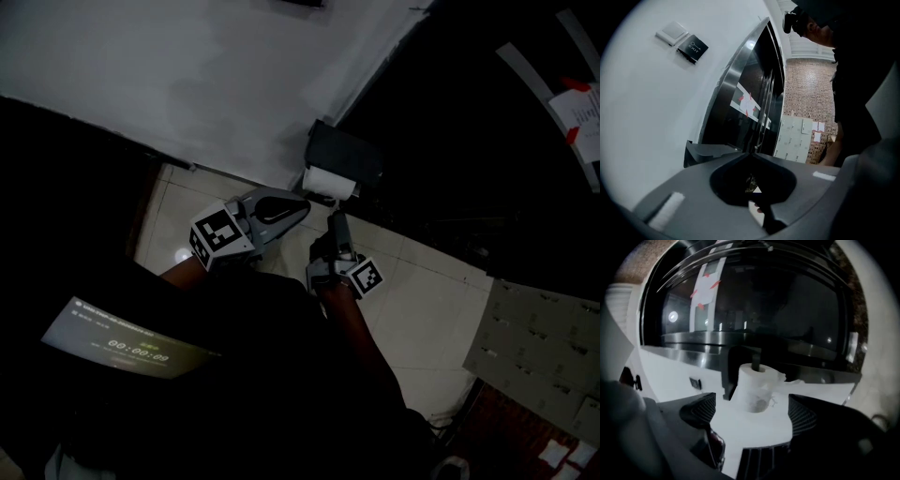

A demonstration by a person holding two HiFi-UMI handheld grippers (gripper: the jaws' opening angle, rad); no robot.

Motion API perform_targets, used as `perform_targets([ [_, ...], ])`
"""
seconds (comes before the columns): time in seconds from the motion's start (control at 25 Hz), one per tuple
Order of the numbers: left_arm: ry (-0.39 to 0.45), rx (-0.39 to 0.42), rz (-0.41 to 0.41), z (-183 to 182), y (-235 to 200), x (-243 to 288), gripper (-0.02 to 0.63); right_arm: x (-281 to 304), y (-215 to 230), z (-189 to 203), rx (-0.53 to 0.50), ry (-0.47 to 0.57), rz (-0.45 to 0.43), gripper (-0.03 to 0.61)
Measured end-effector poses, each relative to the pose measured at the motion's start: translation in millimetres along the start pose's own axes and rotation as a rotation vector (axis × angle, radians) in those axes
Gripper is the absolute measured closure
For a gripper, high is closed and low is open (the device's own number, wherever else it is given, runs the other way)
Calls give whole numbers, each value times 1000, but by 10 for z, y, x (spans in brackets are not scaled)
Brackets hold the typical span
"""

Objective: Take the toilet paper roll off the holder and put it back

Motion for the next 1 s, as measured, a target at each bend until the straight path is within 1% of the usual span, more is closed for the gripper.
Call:
perform_targets([
  [0.04,1,2,-2,-11,-7,-2,614,-38,-94,-37,-79,-30,-37,103],
  [0.12,2,6,-6,-32,-26,4,614,-80,-318,-121,-280,-82,-108,103],
  [0.28,-2,18,-10,-23,-48,-22,614,-127,-630,-192,-793,-196,-193,104],
  [0.32,-4,23,-8,-17,-49,-30,614,-123,-699,-183,-909,-226,-226,104],
  [0.36,-6,29,-7,-13,-50,-33,614,-110,-775,-169,-1006,-252,-264,104],
  [0.44,-12,43,-5,-6,-47,-36,614,-71,-947,-126,-1141,-300,-341,104],
  [0.52,-15,51,-1,3,-39,-33,614,-38,-1090,-92,-1214,-346,-388,104],
  [0.68,-18,56,6,7,-24,-11,614,5,-1299,-63,-1265,-366,-484,119],
  [0.72,-19,57,7,6,-20,-3,614,1,-1340,-58,-1273,-368,-503,183],
  [0.76,-19,58,8,1,-16,8,614,-9,-1379,-62,-1273,-367,-520,266],
  [0.84,-18,59,9,-11,-7,34,614,-31,-1444,-90,-1250,-359,-552,486],
  [0.88,-17,59,10,-18,-2,49,614,-36,-1469,-107,-1236,-356,-565,554],
  [0.92,-18,59,12,-27,3,66,614,-35,-1488,-122,-1225,-355,-573,578],
  [1.0,-19,59,17,-41,11,97,614,-20,-1507,-139,-1217,-360,-580,578],
])
Point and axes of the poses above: the fingertips, and each gripper's own axes: x forward along the fingers, y to its right, z out of its underside, the point moved 7 cm from there along -x, backward along the fingers, and after that the axes turned 8 degrees about y, right-handed, at the moved point
